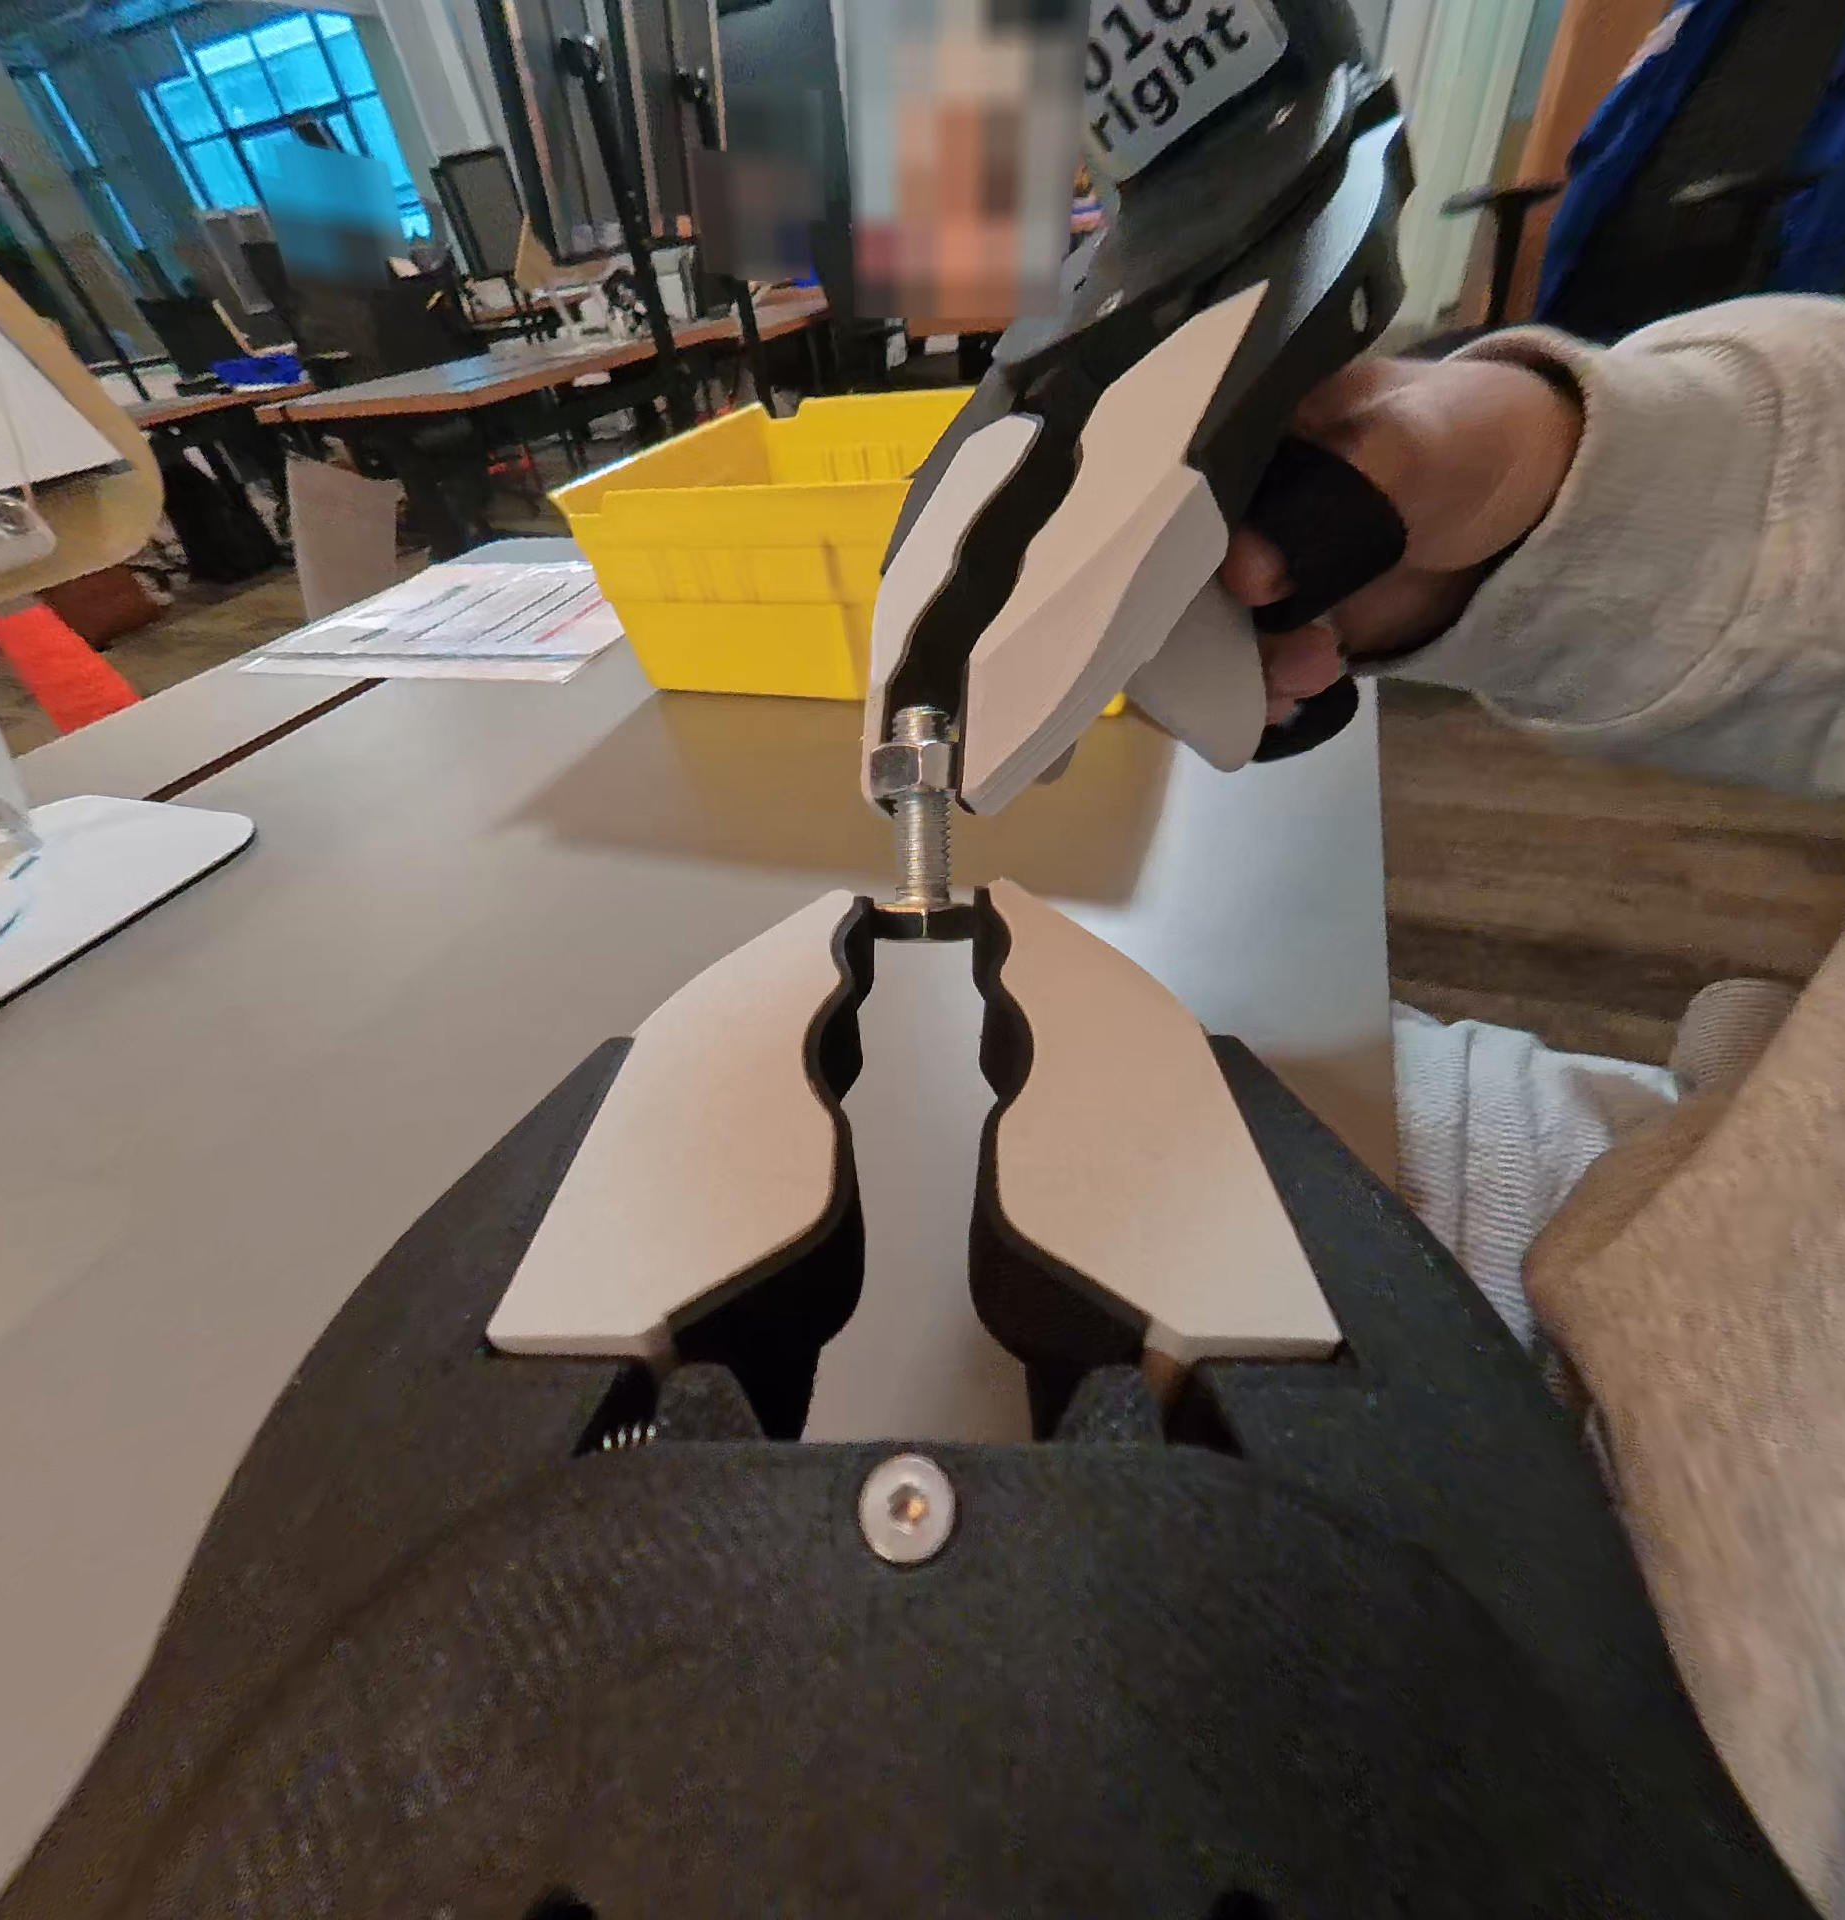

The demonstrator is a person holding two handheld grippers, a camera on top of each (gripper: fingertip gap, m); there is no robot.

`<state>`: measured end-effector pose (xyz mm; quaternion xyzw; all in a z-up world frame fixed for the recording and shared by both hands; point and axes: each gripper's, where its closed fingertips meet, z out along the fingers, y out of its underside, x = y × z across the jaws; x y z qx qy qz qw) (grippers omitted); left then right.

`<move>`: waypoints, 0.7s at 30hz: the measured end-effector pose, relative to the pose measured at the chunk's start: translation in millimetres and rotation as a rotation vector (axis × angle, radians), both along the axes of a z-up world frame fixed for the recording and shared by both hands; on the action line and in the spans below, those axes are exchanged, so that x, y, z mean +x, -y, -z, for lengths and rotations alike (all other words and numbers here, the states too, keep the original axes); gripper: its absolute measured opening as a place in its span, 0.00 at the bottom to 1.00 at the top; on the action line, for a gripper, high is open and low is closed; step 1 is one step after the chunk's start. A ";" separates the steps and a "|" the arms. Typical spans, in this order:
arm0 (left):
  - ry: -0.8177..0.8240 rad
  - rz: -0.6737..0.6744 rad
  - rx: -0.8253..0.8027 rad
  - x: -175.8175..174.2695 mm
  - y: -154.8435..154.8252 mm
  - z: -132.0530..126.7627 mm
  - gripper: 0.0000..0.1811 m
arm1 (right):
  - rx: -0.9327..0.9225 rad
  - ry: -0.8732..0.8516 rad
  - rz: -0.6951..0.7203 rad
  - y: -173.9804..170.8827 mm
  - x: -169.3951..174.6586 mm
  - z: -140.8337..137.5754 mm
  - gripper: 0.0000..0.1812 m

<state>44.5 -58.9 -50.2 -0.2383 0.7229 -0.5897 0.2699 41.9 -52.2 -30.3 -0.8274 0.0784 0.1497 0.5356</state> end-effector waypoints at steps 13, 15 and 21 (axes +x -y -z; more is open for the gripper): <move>-0.101 0.152 -0.206 -13.2 9.8 -11.4 0.11 | 0.013 0.086 -0.077 5.3 -10.8 -11.4 0.10; -0.097 0.143 -0.208 -12.3 8.9 -12.0 0.11 | 0.015 0.105 -0.061 5.4 -8.6 -12.7 0.11; -0.090 0.083 -0.258 -4.3 -0.1 -17.2 0.11 | 0.066 0.141 0.000 6.3 1.9 -23.9 0.14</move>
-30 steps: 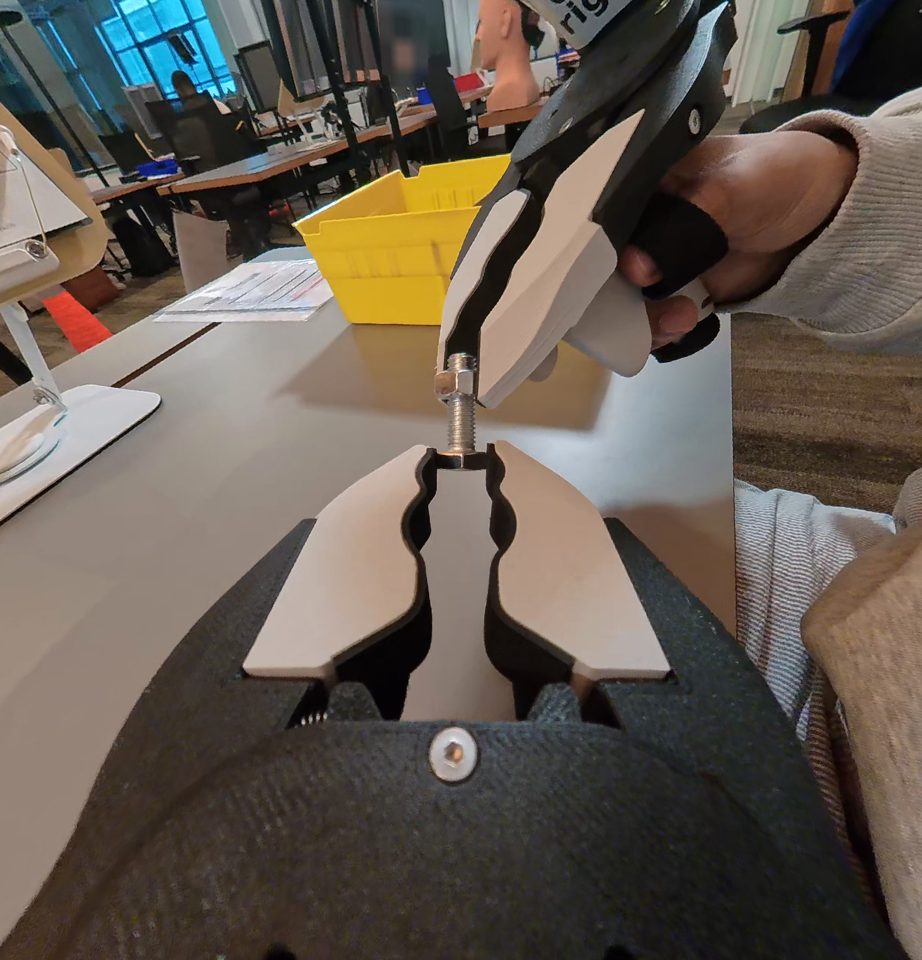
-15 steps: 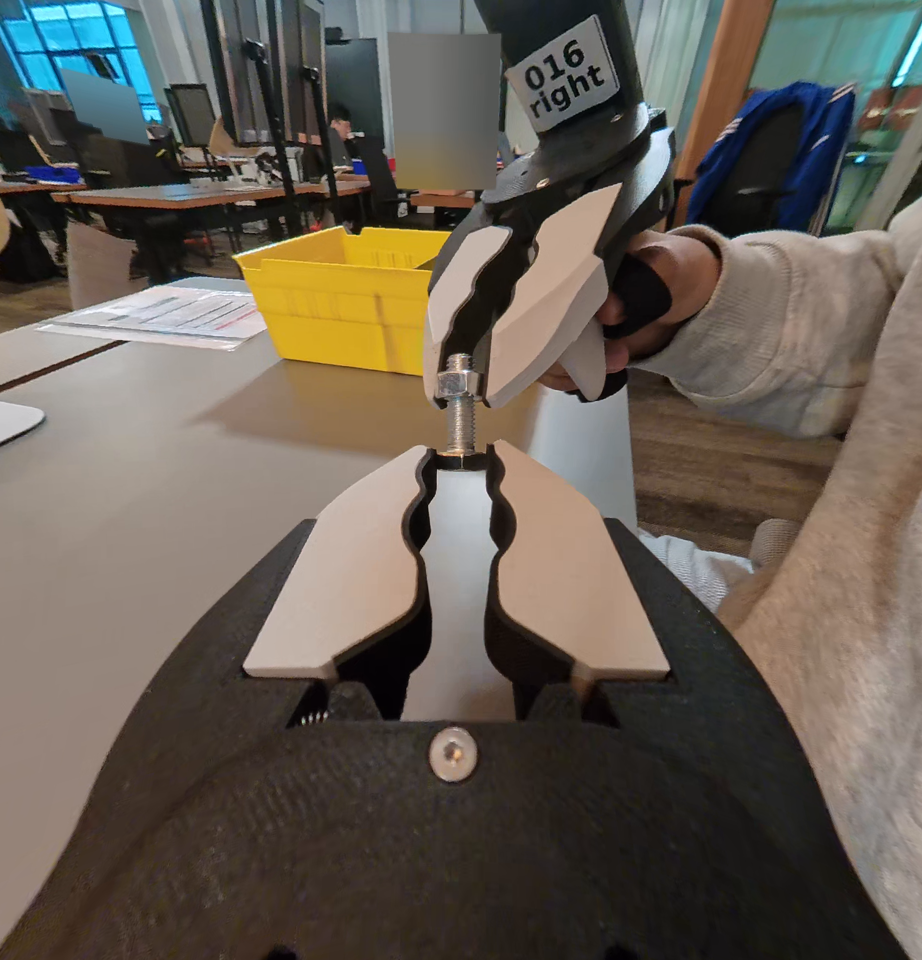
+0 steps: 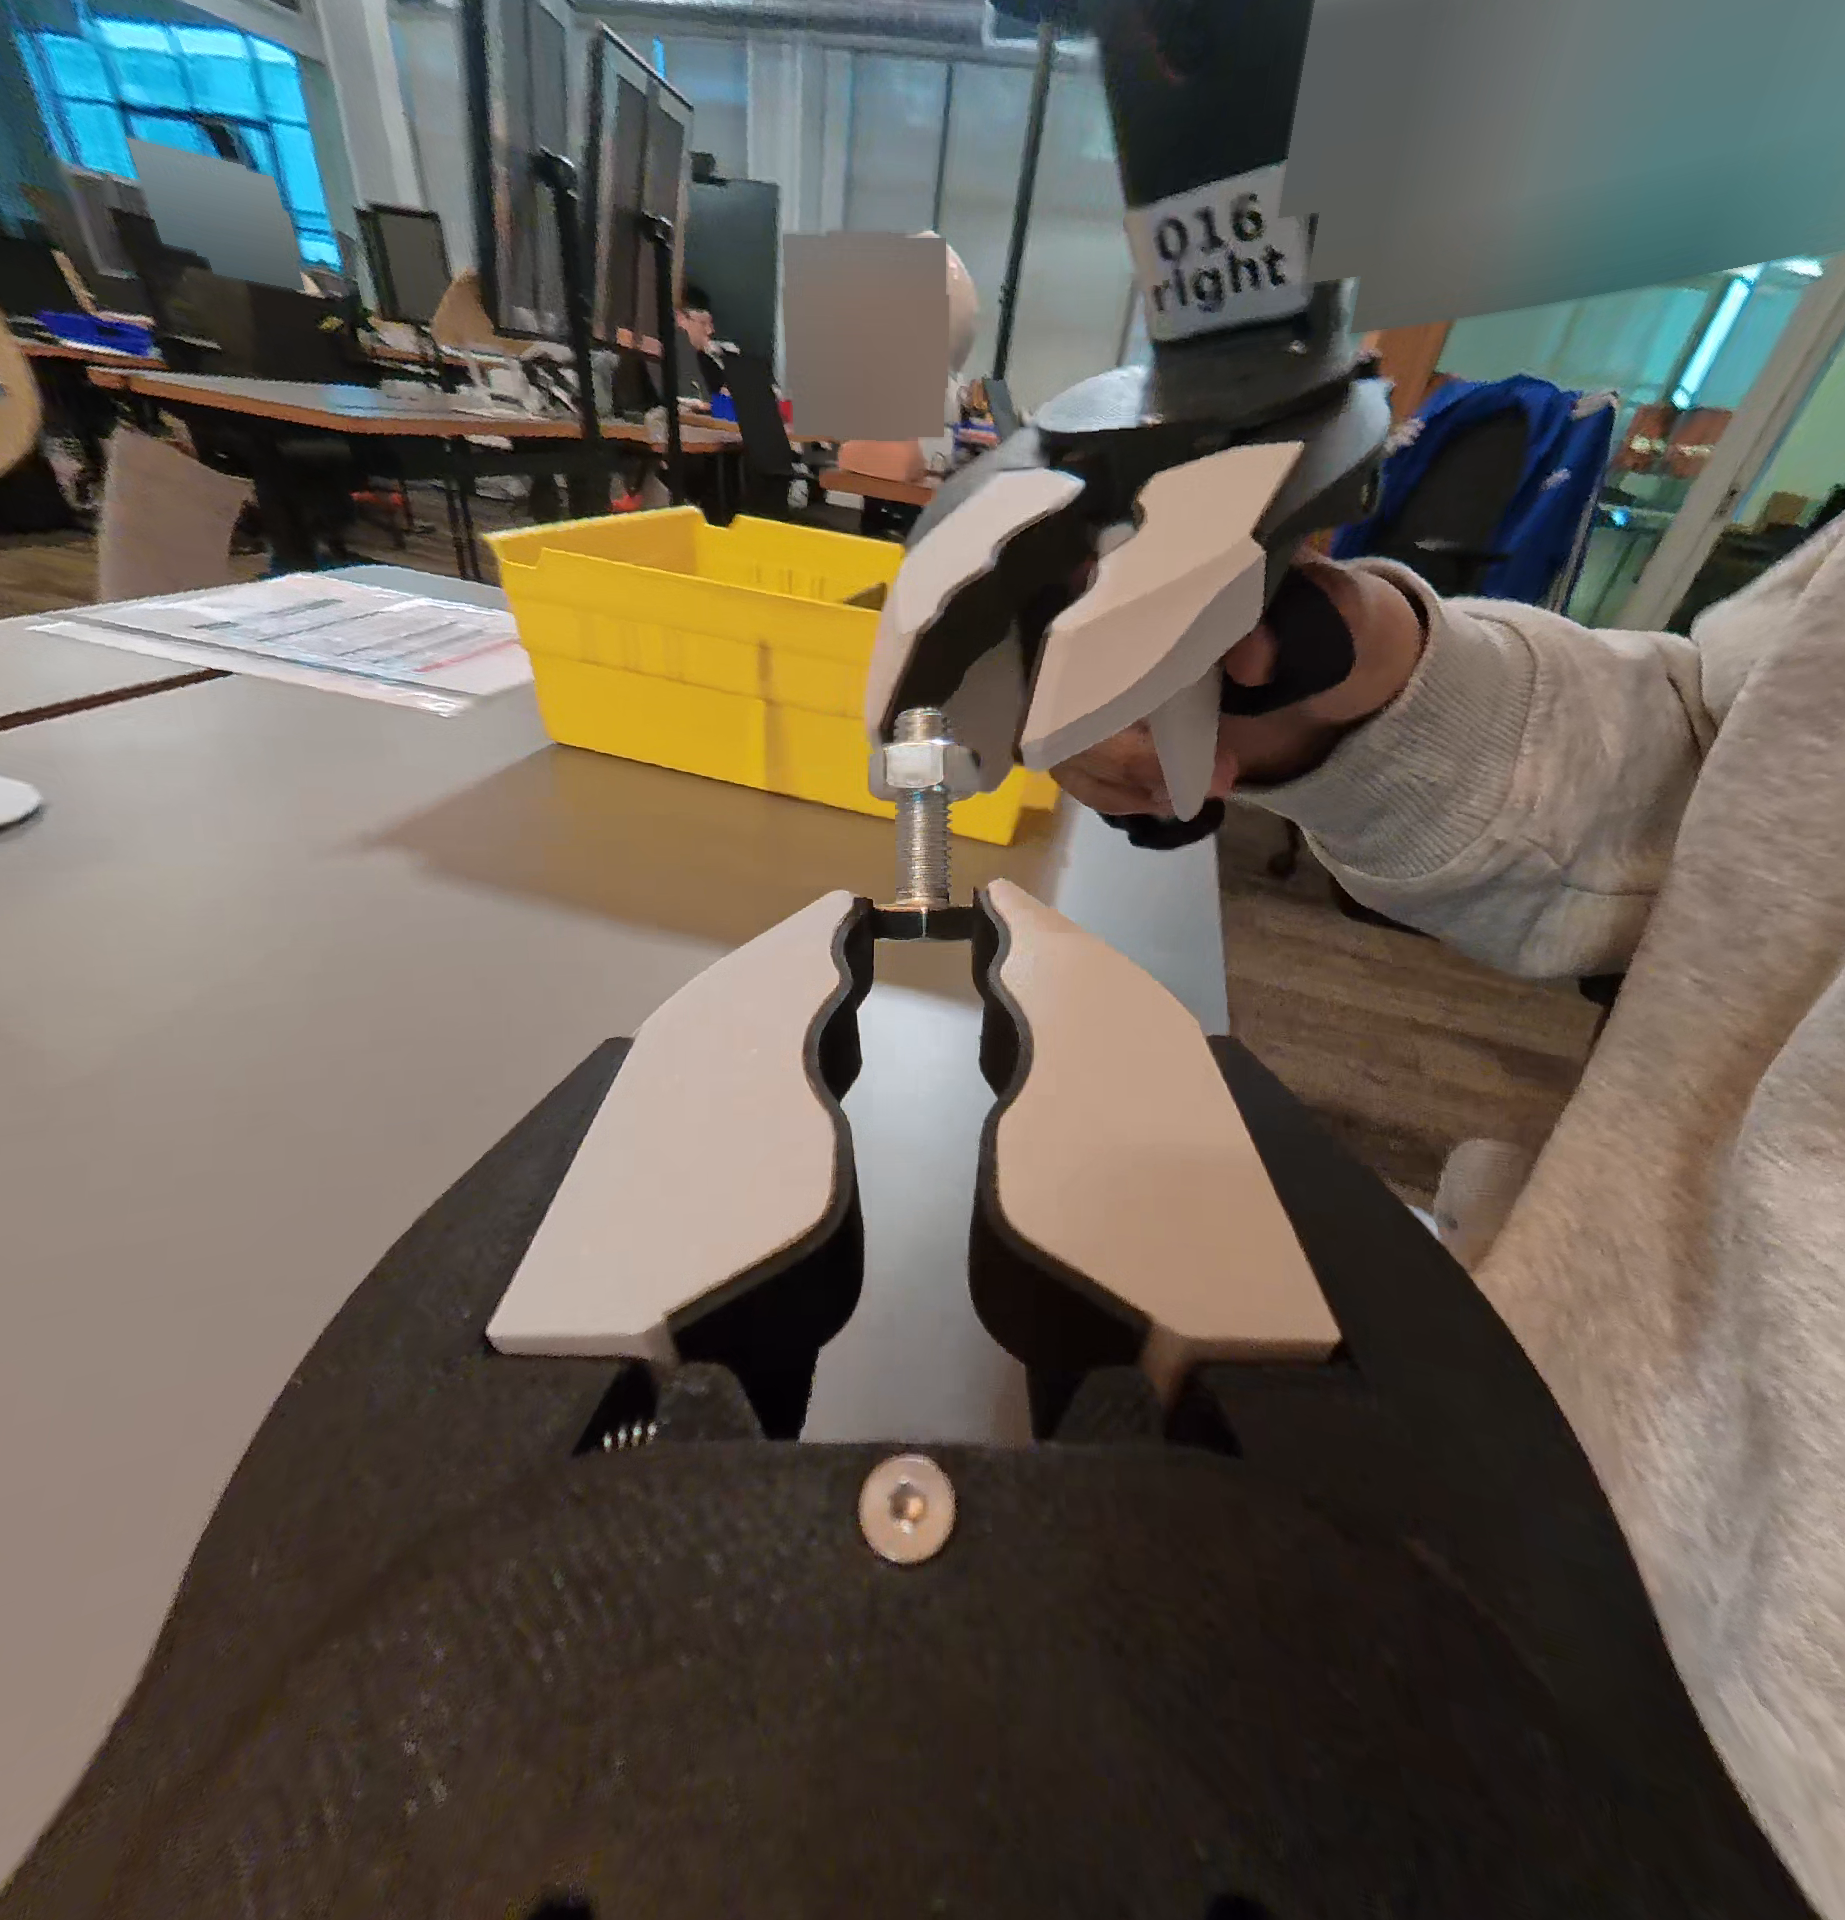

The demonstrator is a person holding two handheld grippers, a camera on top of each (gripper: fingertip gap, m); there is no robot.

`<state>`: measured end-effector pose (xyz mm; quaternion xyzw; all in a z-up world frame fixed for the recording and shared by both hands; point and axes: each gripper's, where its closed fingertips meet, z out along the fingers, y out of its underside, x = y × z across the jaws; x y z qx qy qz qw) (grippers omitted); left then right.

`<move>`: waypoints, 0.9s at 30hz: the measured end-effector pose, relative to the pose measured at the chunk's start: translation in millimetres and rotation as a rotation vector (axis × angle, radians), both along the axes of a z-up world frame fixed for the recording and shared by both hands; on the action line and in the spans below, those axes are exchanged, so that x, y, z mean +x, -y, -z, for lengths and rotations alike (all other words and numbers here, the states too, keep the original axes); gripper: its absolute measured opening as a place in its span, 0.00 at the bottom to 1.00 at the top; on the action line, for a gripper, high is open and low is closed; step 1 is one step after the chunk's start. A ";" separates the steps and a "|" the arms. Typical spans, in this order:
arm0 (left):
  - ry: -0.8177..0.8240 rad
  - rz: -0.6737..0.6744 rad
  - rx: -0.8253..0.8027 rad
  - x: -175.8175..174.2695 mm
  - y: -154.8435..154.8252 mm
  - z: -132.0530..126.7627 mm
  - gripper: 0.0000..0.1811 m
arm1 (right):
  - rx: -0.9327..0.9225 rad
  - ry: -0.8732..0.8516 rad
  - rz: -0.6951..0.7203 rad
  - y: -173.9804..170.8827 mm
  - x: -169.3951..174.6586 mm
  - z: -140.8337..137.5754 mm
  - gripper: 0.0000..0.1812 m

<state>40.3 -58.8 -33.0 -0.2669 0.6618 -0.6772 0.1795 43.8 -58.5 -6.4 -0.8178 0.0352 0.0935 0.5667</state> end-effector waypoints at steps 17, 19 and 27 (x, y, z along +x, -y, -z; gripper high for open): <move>0.042 0.003 -0.227 -4.8 -39.4 -37.6 0.11 | -0.377 0.295 -0.203 -42.5 -7.8 -28.3 0.15; 0.034 0.030 -0.245 -9.5 -37.2 -40.3 0.11 | -0.450 0.340 -0.218 -45.9 -9.3 -29.7 0.13; 0.041 0.101 -0.296 -23.5 -35.9 -52.1 0.11 | -0.667 0.249 -0.285 -52.3 -28.4 -34.2 0.10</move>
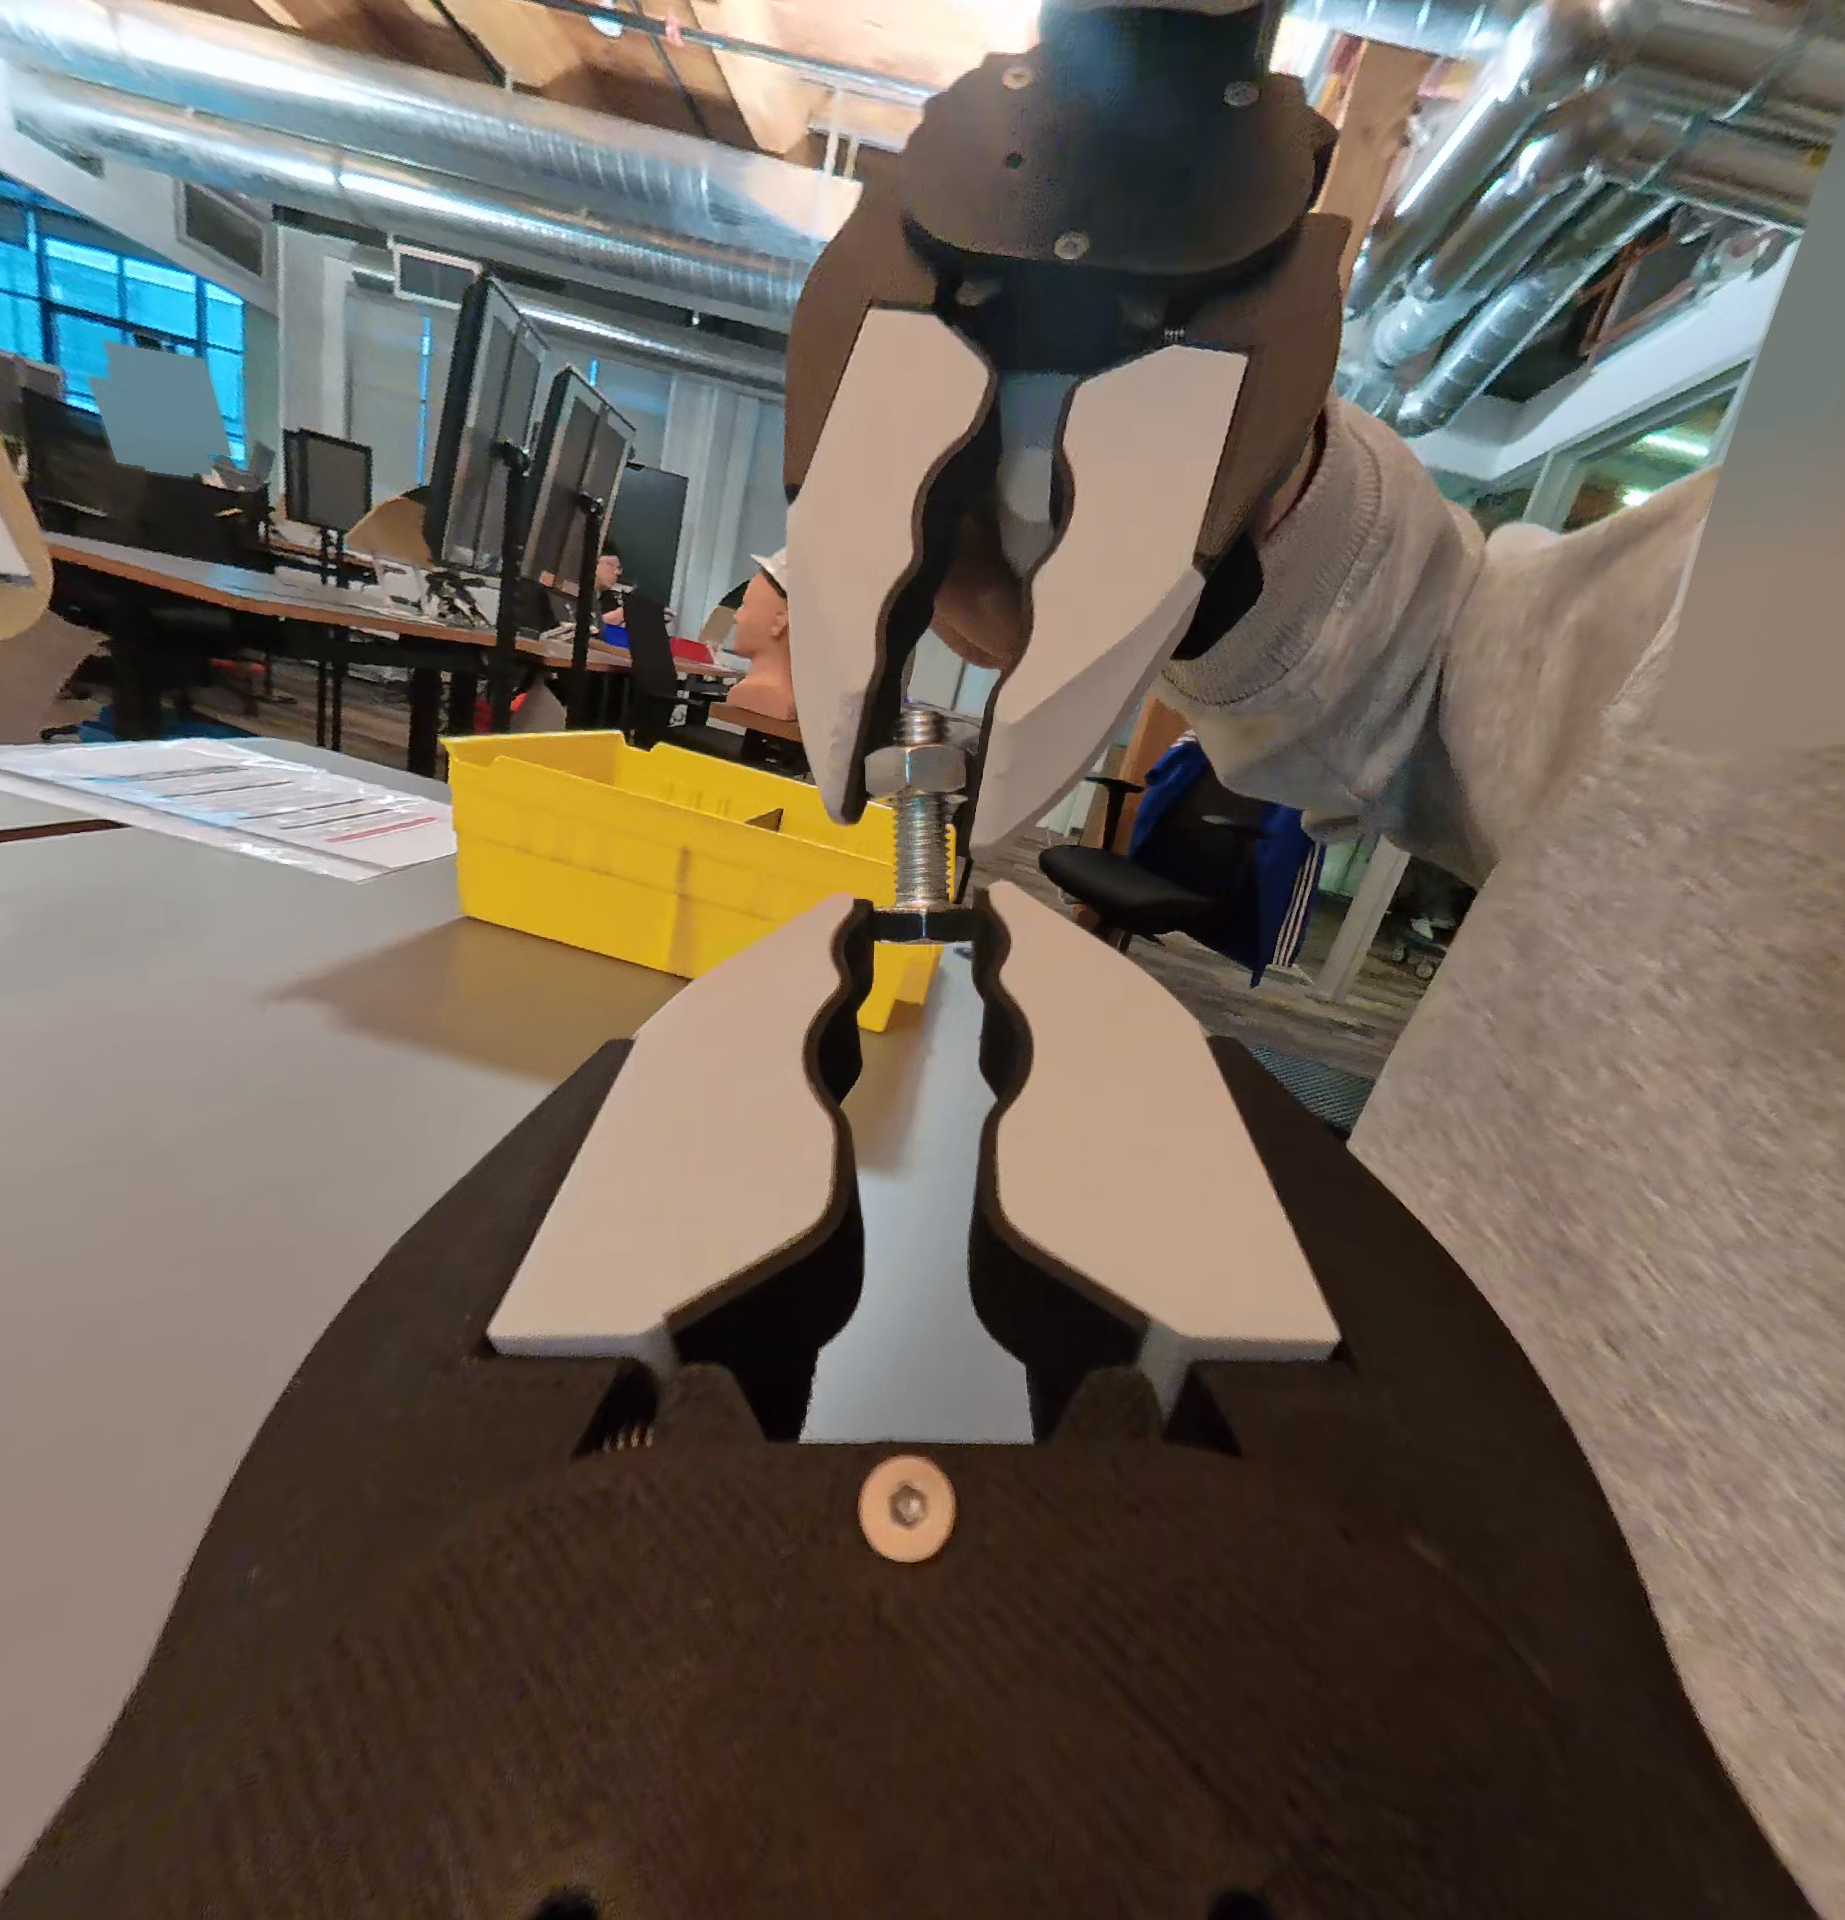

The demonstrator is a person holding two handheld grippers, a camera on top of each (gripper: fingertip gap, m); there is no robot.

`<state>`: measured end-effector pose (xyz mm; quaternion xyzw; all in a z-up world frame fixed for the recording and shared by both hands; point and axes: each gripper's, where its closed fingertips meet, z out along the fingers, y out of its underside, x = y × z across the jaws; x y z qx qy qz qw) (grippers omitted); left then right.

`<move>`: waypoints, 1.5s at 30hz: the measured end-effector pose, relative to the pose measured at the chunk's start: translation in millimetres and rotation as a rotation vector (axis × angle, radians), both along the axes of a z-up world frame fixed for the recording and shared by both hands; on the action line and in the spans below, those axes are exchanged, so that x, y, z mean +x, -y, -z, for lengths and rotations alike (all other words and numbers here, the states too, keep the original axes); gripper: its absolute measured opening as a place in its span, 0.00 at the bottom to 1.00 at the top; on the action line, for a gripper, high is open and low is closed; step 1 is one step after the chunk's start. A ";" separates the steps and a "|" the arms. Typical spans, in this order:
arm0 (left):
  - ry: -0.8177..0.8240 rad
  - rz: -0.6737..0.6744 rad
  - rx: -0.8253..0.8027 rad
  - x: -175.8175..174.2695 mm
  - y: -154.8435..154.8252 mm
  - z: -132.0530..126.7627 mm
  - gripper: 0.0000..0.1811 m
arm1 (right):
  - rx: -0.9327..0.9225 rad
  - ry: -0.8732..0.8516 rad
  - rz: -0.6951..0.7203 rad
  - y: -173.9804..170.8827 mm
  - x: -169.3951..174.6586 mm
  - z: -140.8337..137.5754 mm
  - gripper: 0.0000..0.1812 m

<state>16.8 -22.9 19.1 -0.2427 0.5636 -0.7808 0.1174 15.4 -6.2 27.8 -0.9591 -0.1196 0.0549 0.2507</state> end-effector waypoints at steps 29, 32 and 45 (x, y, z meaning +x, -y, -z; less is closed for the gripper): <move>0.006 0.195 -0.207 -23.9 -10.1 -29.9 0.11 | 0.000 0.132 -0.231 17.2 -34.4 -31.0 0.13; 0.016 0.199 -0.206 -26.1 -7.7 -30.1 0.11 | 0.029 0.109 -0.199 14.5 -32.3 -33.7 0.14; 0.029 0.195 -0.172 -28.7 -2.4 -27.1 0.11 | 0.050 0.075 -0.183 7.5 -30.9 -25.0 0.17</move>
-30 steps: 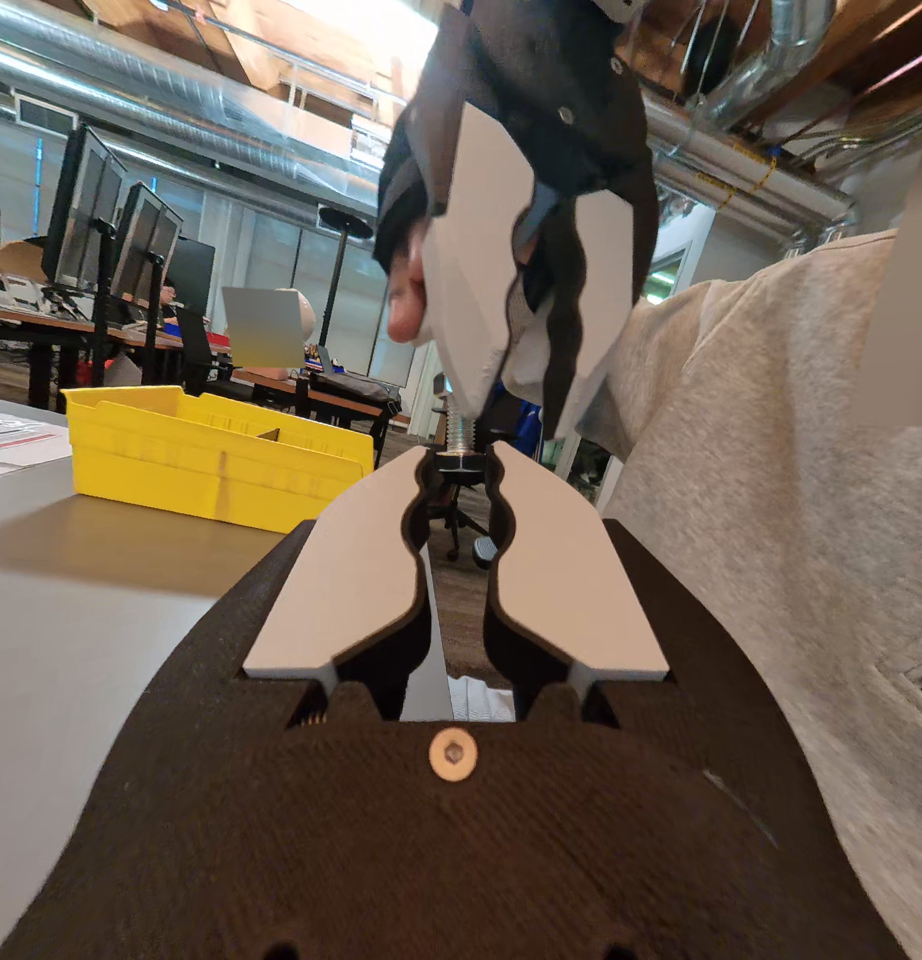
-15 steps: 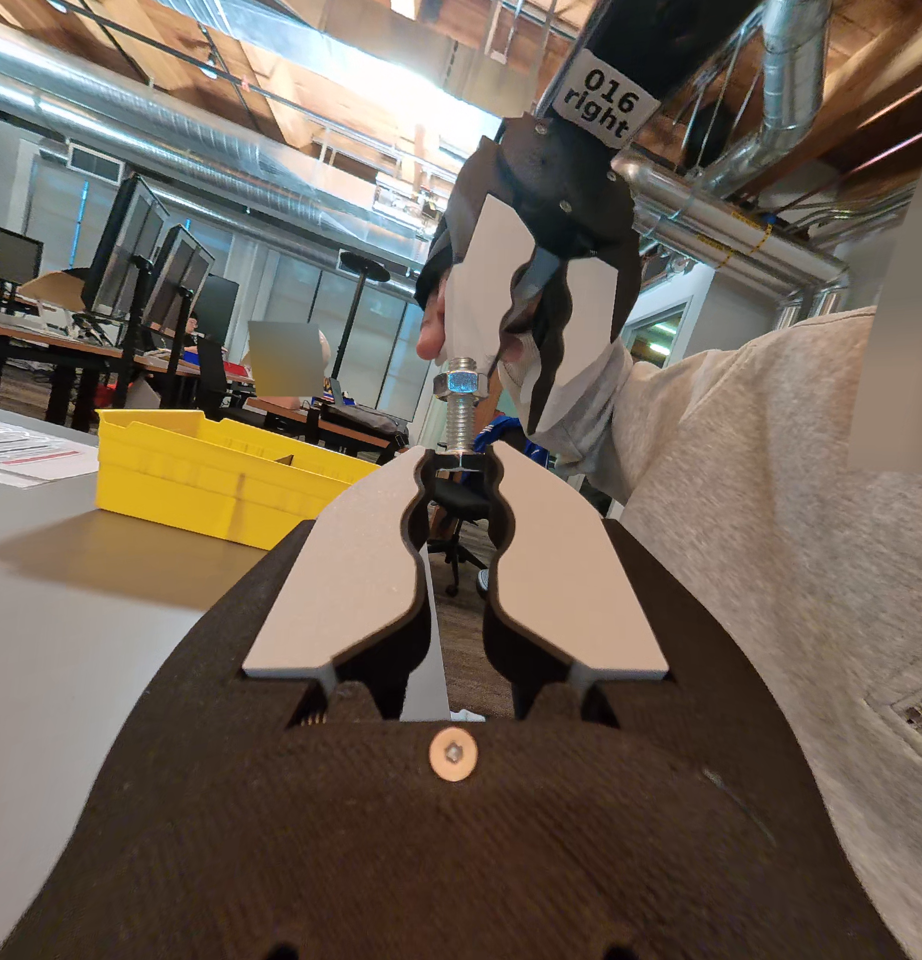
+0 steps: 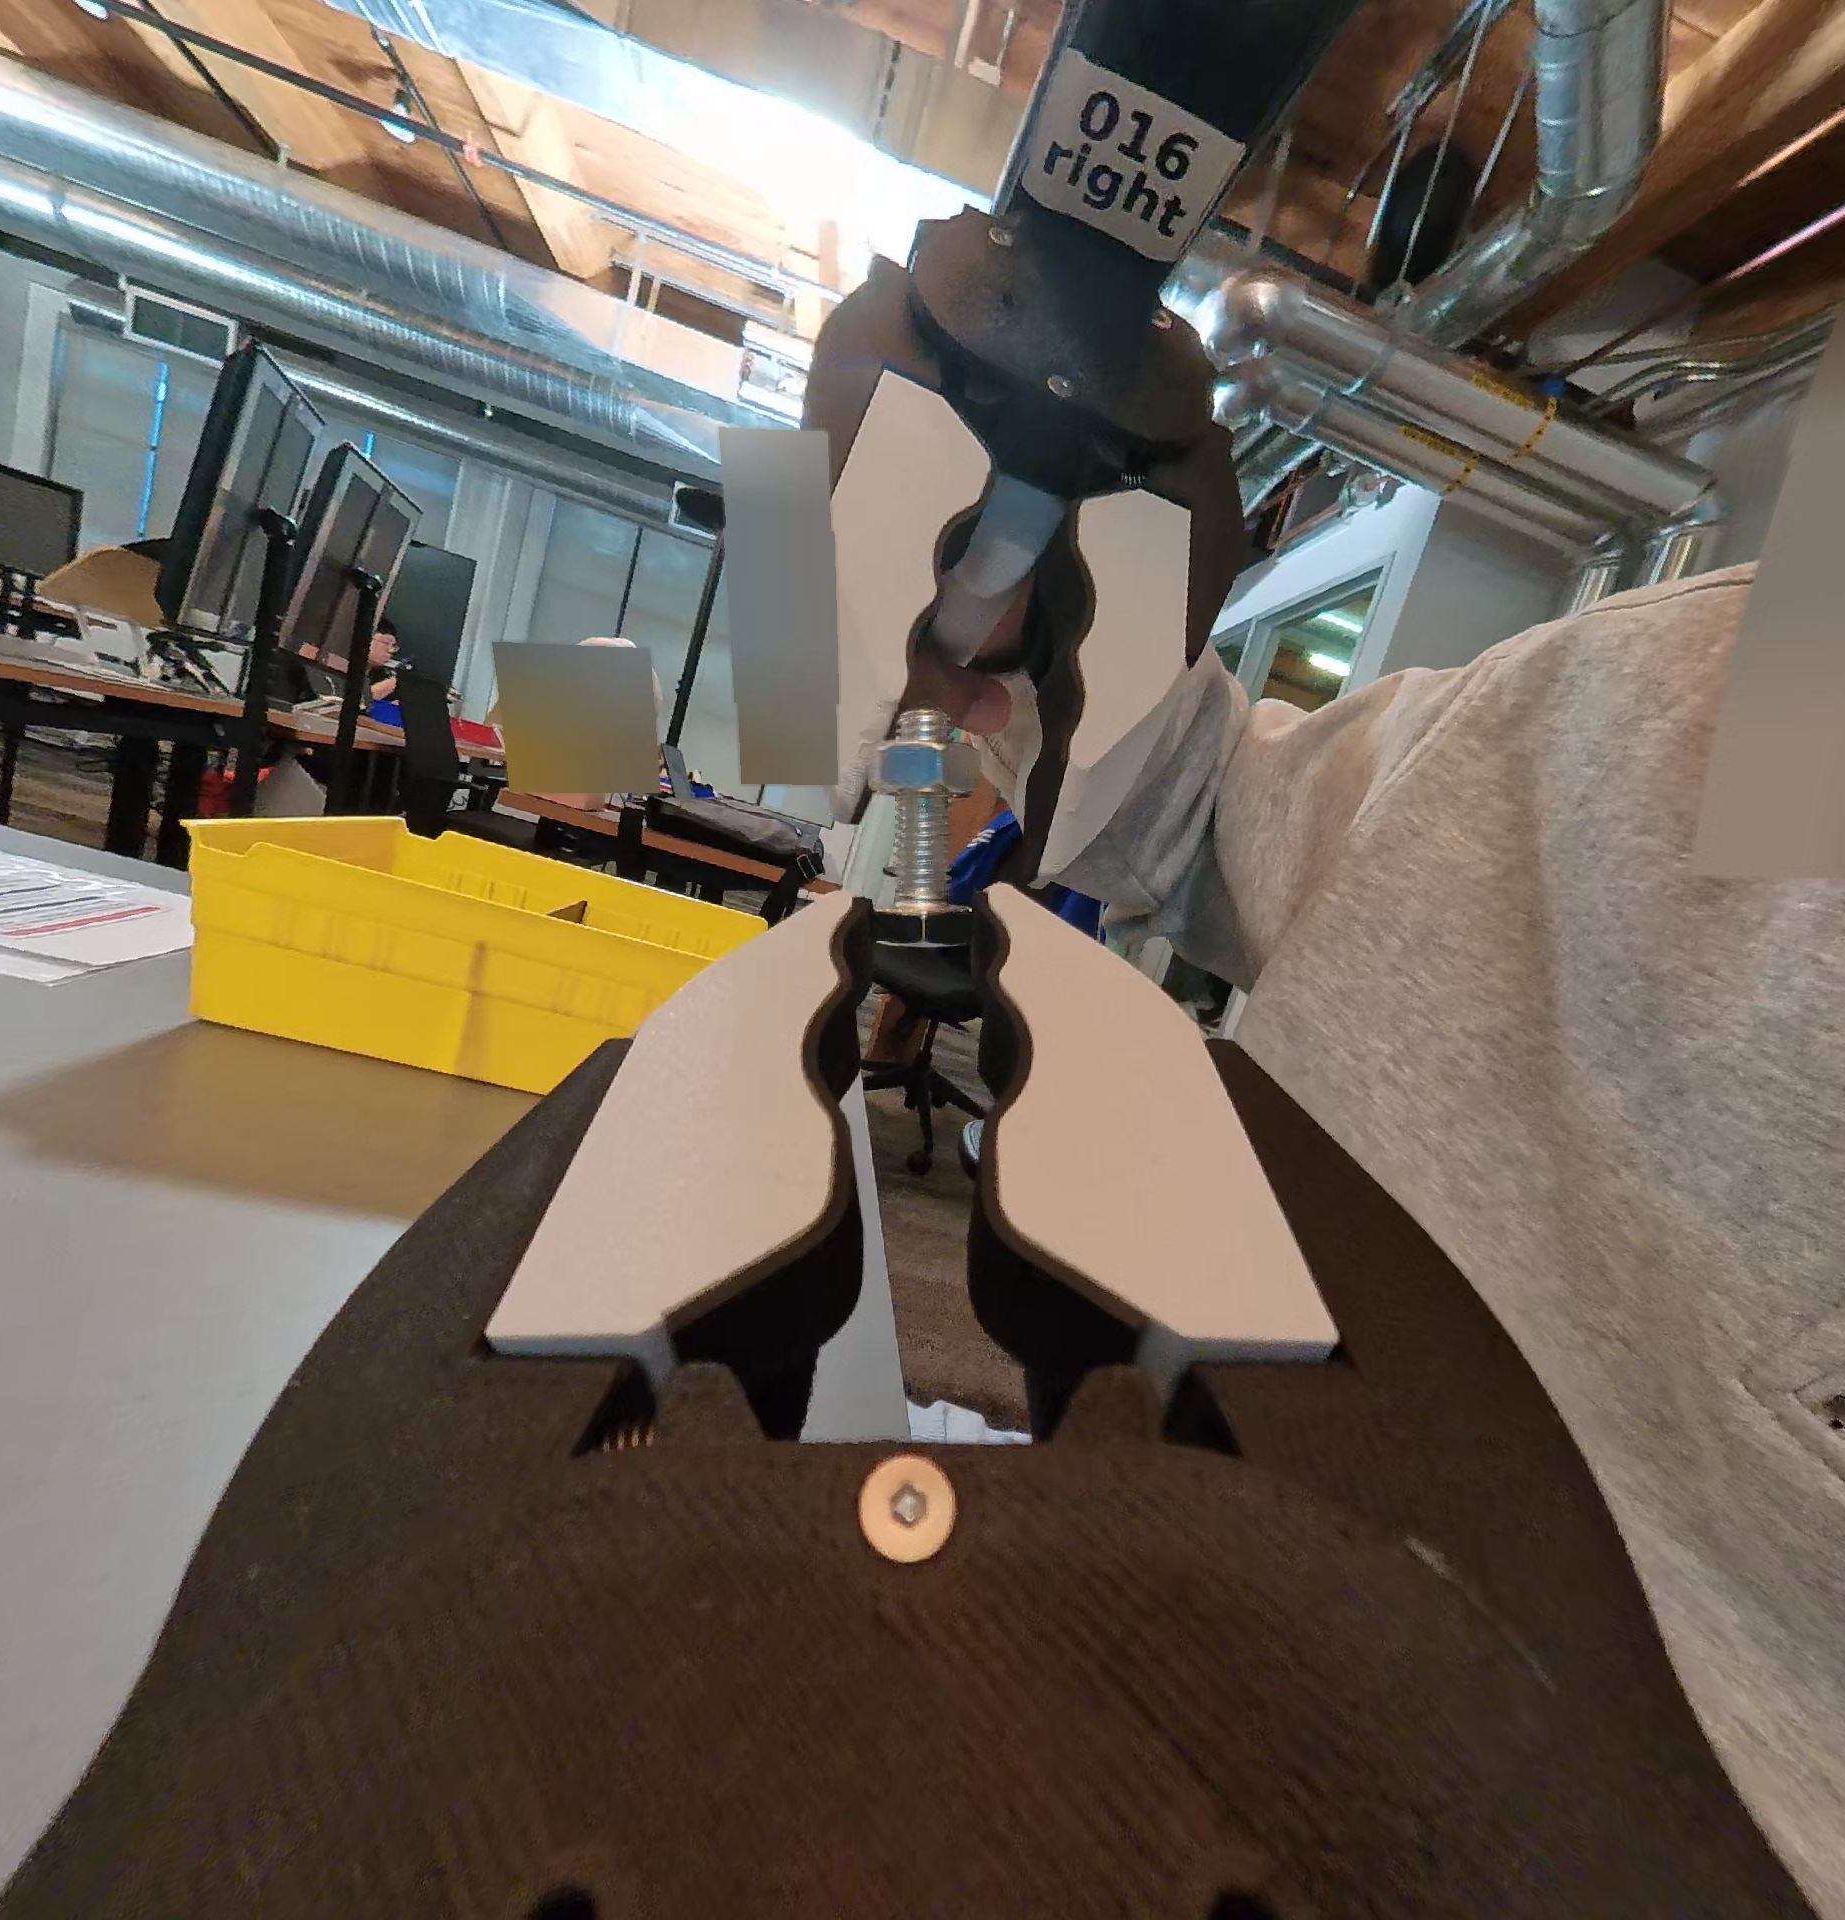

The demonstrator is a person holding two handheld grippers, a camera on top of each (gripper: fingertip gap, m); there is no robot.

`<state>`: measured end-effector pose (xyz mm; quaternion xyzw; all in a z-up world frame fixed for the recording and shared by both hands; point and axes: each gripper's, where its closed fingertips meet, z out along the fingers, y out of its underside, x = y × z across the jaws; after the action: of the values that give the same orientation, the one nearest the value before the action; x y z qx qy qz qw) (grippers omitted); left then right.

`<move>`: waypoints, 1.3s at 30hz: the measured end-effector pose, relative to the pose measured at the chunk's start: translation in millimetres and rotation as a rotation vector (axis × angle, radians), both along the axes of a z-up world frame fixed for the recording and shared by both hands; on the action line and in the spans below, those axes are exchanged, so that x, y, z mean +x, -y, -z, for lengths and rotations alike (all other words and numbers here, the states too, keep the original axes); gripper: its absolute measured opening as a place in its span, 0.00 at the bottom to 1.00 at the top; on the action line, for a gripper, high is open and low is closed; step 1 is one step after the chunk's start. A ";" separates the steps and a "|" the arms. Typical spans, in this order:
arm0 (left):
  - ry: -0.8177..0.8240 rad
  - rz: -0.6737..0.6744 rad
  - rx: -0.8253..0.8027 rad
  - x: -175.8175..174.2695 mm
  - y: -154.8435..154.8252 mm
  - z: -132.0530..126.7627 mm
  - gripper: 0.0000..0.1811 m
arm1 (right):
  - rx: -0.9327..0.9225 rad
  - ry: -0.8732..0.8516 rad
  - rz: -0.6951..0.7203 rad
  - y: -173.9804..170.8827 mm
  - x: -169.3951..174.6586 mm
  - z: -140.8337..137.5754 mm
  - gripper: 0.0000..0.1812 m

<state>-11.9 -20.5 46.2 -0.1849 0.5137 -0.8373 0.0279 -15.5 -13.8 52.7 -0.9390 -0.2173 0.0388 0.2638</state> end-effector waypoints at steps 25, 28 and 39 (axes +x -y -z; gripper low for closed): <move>0.015 -0.084 0.043 7.2 -3.0 2.7 0.11 | 0.019 0.029 -0.074 -8.9 -18.5 -7.7 0.15; 0.012 -0.083 0.034 7.6 -3.9 1.9 0.11 | 0.051 0.046 -0.052 -10.2 -13.2 -14.2 0.12; 0.034 -0.070 0.053 3.2 1.1 2.4 0.11 | 0.069 0.011 0.043 -4.9 9.9 -21.6 0.03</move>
<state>-8.6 -21.6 43.8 -0.1877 0.5283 -0.8250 0.0709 -5.6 -8.9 74.3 -0.9339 -0.1998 0.0207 0.2957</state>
